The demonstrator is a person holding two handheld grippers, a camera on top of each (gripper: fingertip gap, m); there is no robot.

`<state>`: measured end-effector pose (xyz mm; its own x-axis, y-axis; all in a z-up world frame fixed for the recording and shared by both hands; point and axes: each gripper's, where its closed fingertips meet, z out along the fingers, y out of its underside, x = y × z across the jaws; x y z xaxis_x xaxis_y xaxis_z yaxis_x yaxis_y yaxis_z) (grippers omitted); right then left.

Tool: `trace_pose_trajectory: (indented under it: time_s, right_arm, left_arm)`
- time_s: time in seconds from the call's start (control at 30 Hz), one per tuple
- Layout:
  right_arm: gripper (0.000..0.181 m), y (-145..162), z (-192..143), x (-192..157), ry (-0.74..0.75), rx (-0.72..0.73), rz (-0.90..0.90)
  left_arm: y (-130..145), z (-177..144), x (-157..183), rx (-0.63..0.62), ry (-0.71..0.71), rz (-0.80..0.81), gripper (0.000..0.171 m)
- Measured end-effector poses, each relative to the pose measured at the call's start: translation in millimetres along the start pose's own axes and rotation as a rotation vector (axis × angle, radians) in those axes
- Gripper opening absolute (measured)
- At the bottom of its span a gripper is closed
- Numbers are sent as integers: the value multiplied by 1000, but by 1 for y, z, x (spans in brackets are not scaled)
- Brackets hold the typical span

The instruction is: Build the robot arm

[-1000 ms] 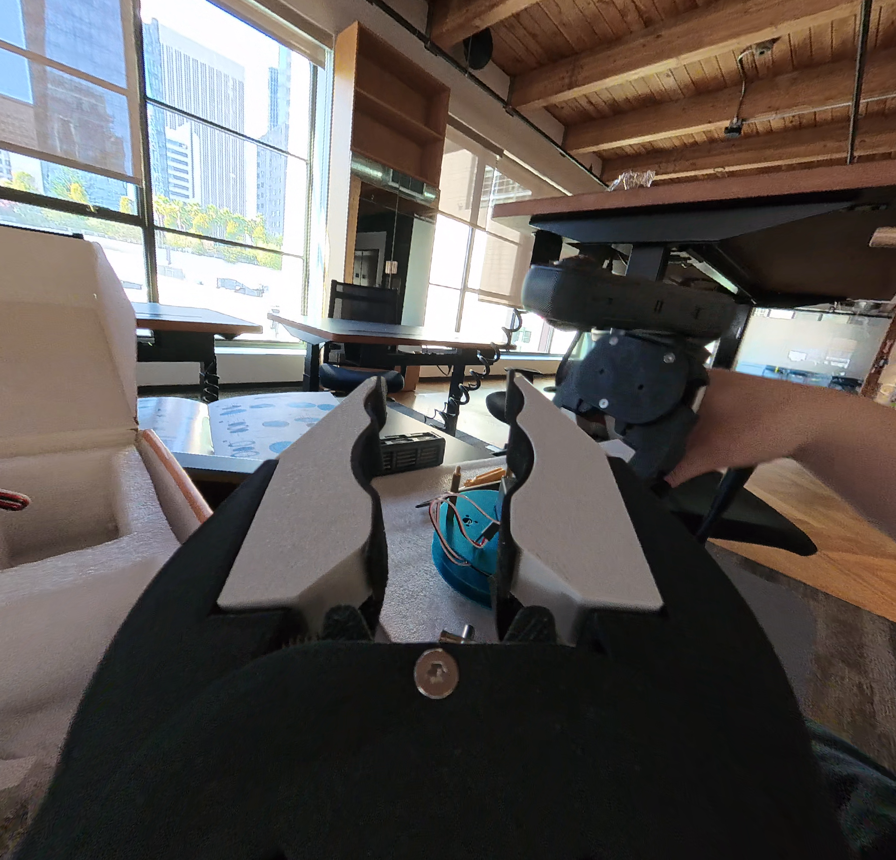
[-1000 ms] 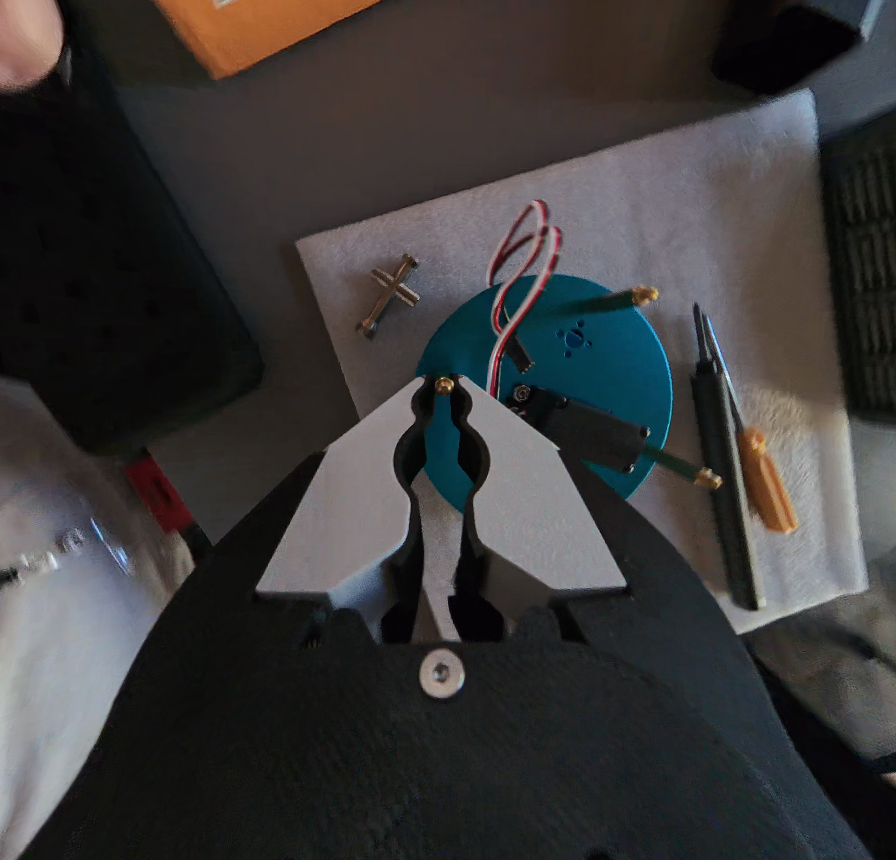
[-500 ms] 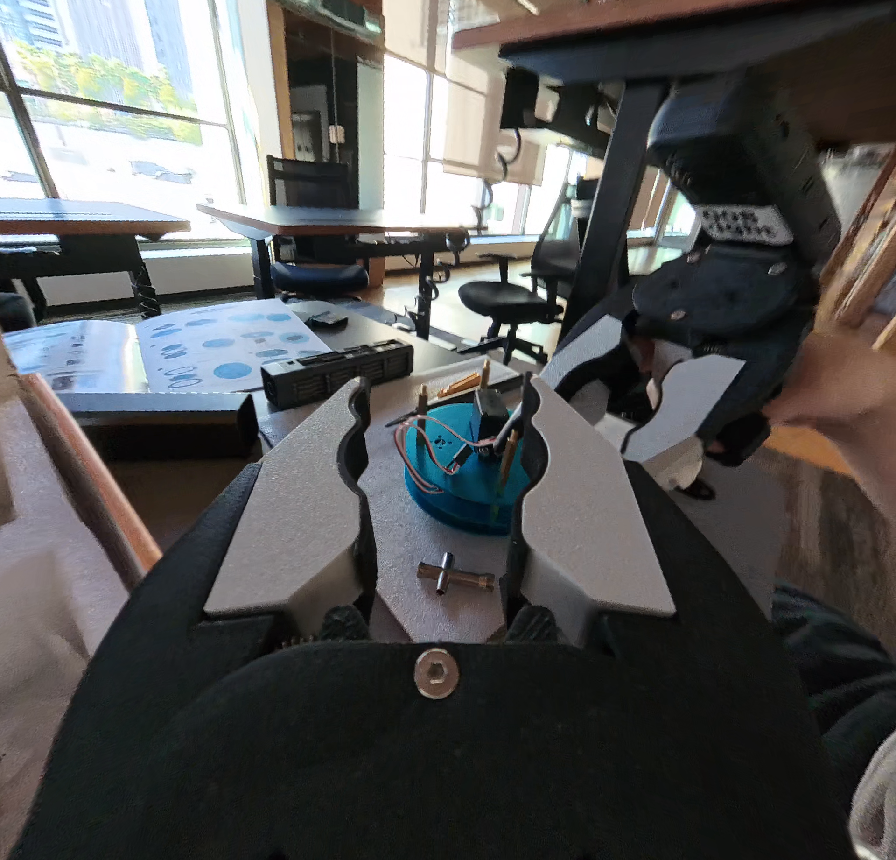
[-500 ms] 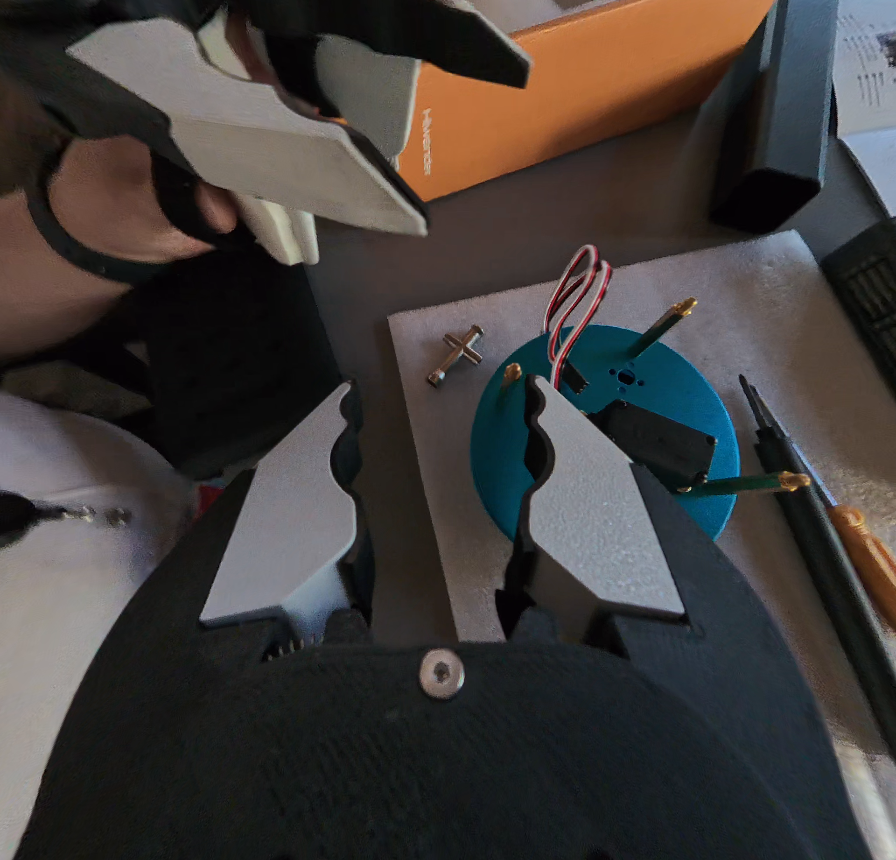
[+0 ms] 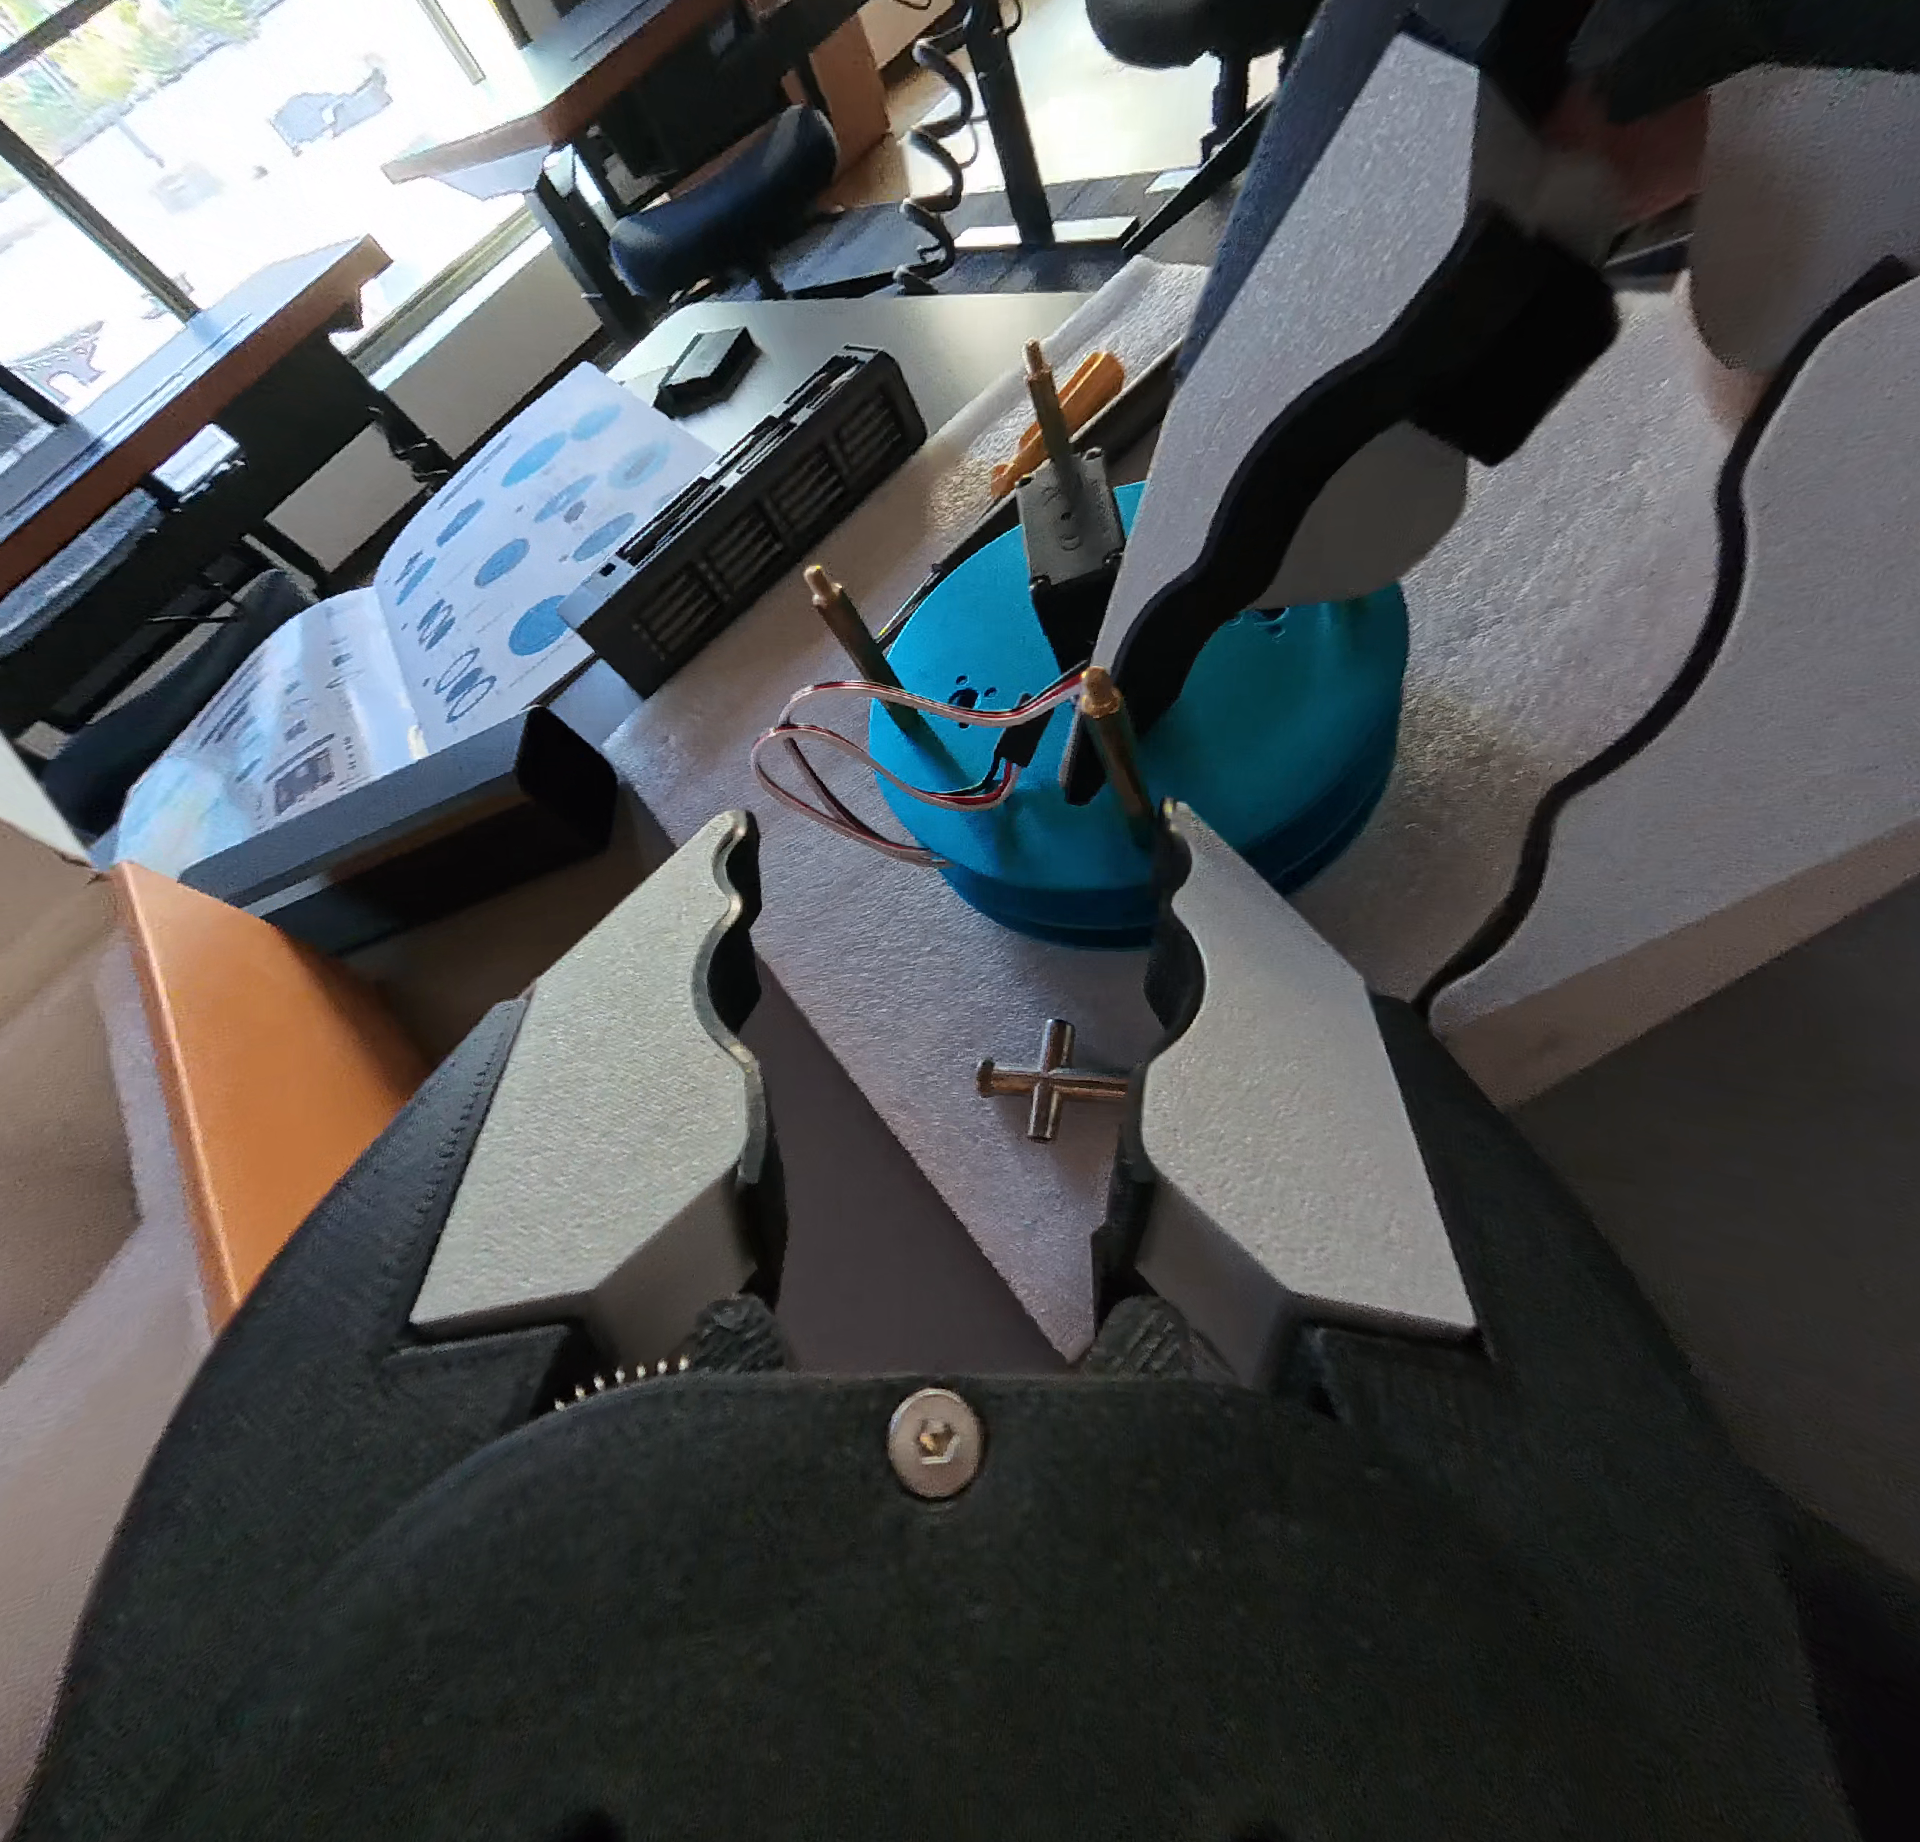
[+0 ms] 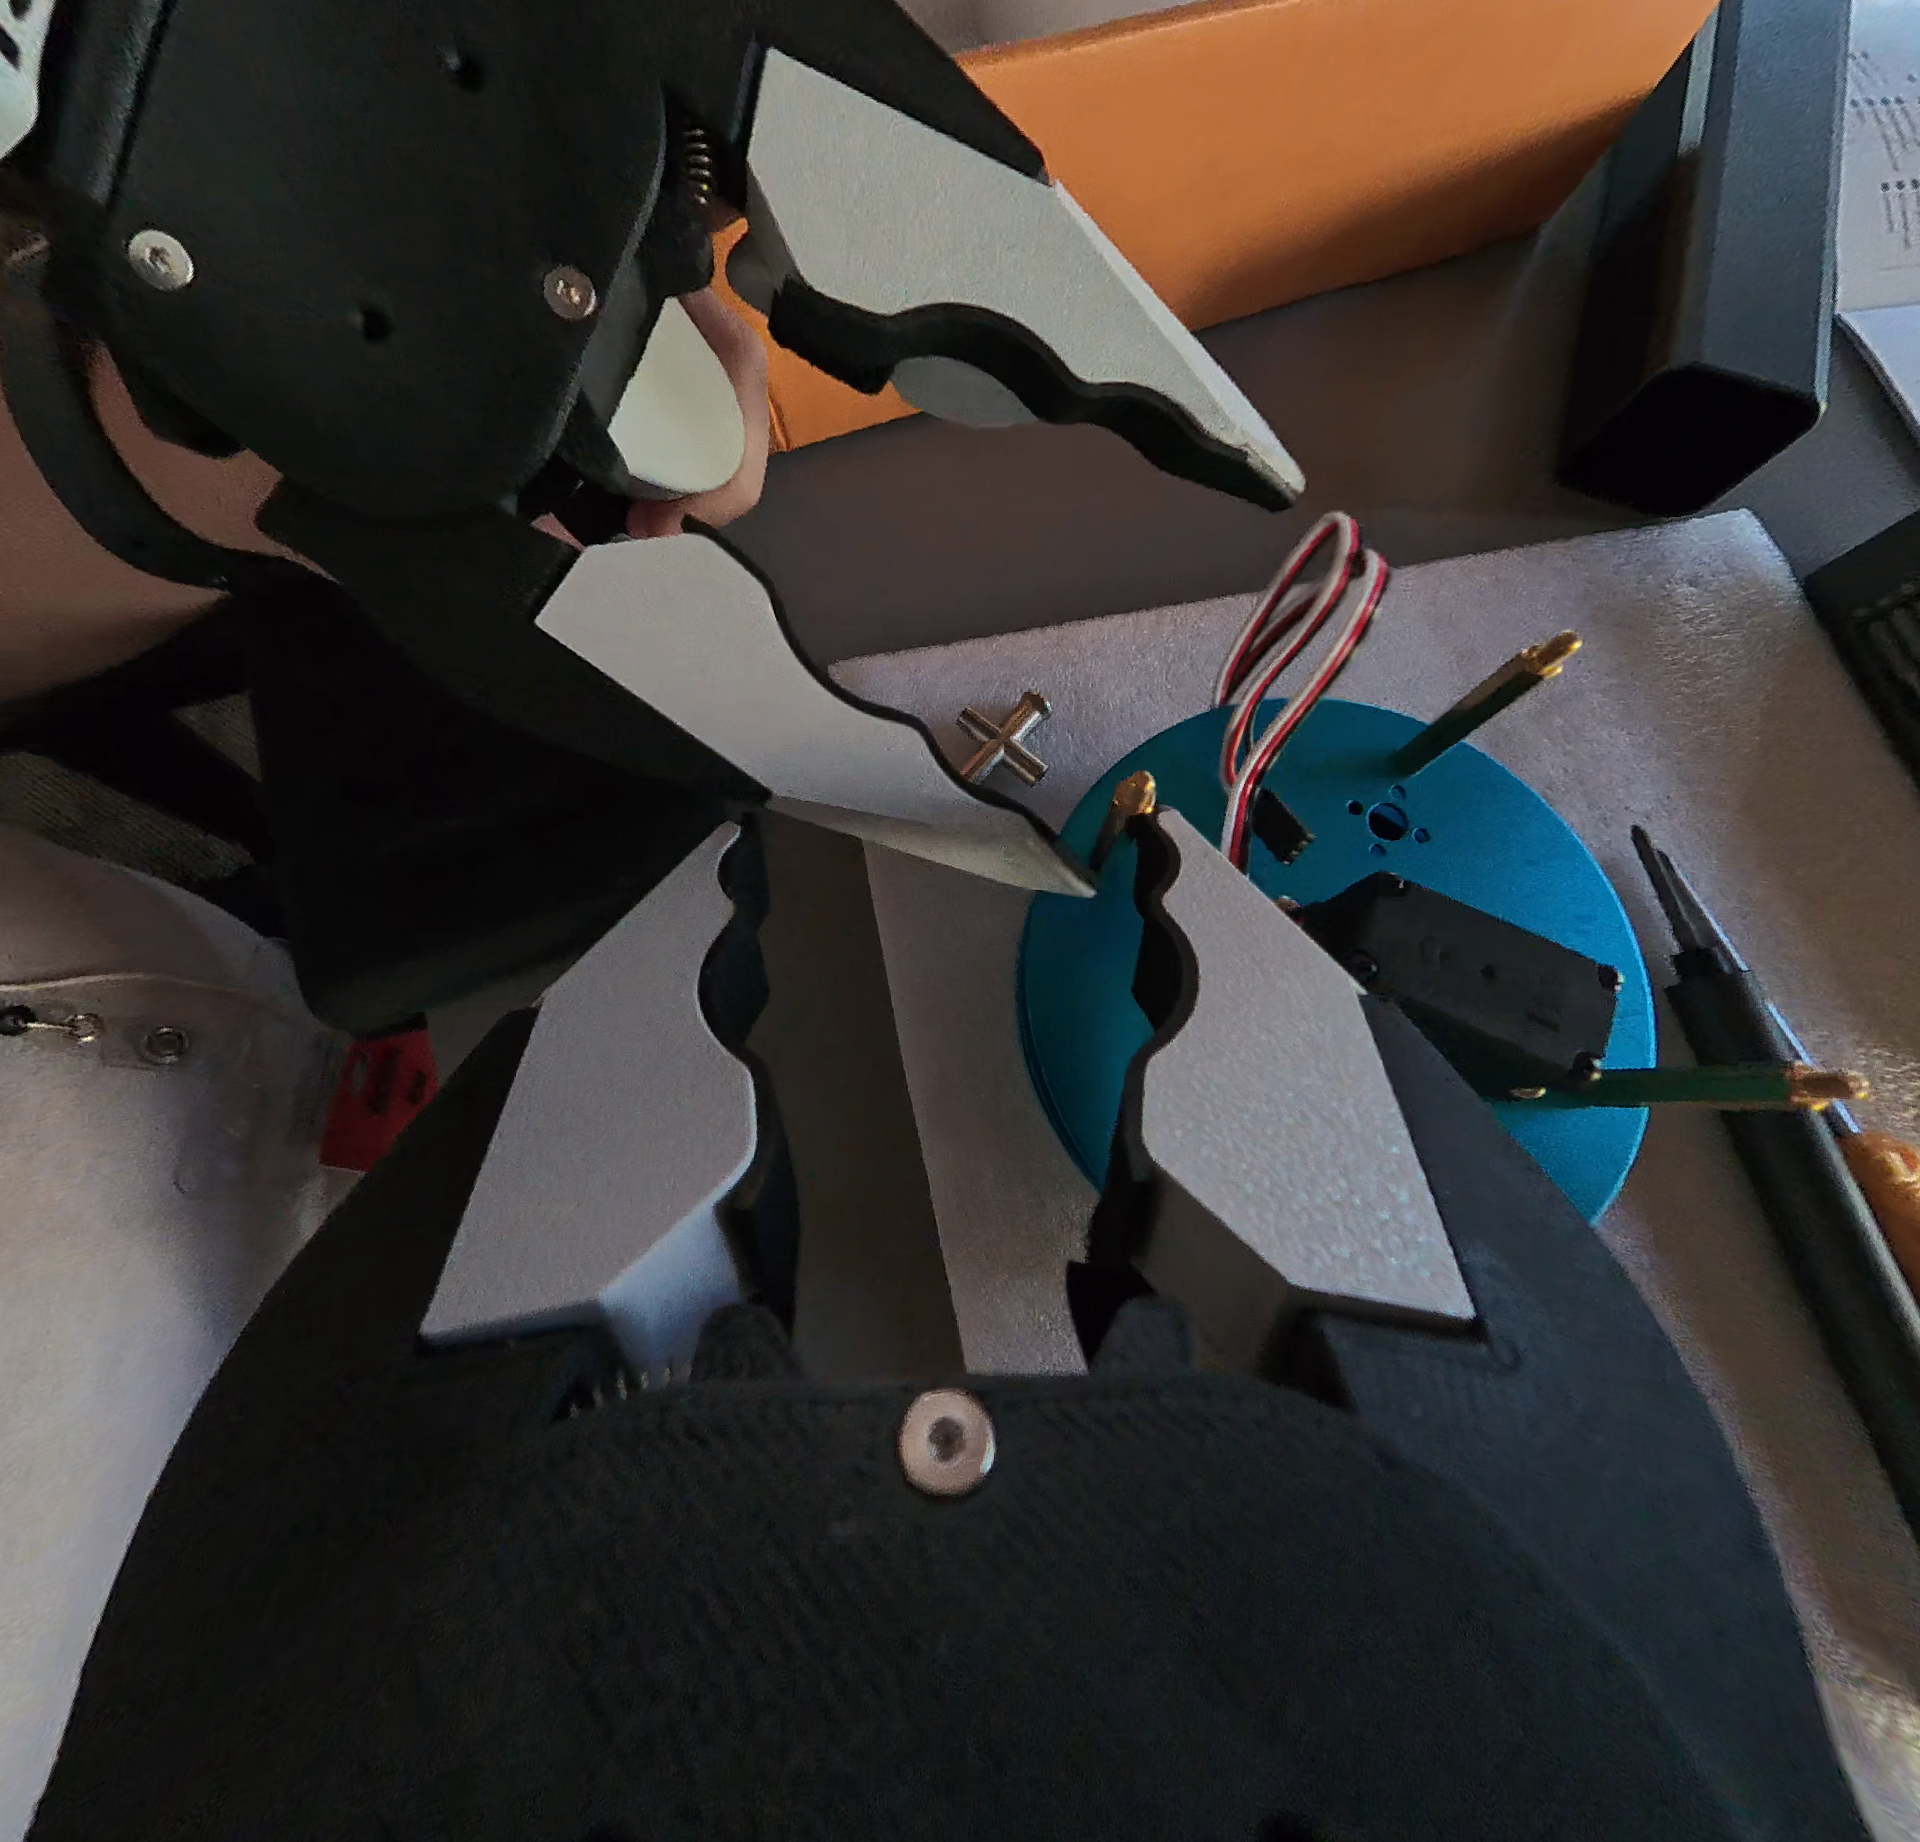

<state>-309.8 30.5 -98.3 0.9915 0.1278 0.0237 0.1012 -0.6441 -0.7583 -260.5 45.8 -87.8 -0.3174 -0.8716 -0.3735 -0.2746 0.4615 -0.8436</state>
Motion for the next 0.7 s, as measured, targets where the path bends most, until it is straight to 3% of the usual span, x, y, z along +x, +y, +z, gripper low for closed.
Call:
trace_pose_trajectory:
  time_s: [0.17,0.23,0.43,0.57,0.6,0.63,0.7]
  right_arm:
    - [69,9,-6,-4,5,32,25]
    - [56,10,-11,-11,-25,55,37]
    - [74,7,-4,4,77,82,54]
    - [73,9,-1,-4,36,74,41]
    - [70,11,-3,-4,33,72,43]
    - [56,13,-6,-7,14,69,47]
    - [55,11,-11,-4,21,99,79]
  left_arm:
    - [8,-4,-7,-9,3,-93,78]
    - [11,-7,-17,-7,-32,-138,64]
    - [-6,-11,-4,83,68,-171,71]
    - [2,-1,-3,6,30,-104,75]
    - [4,-2,-4,2,26,-114,79]
    - [5,-3,-6,-1,29,-138,79]
    - [8,-7,-11,5,24,-179,72]
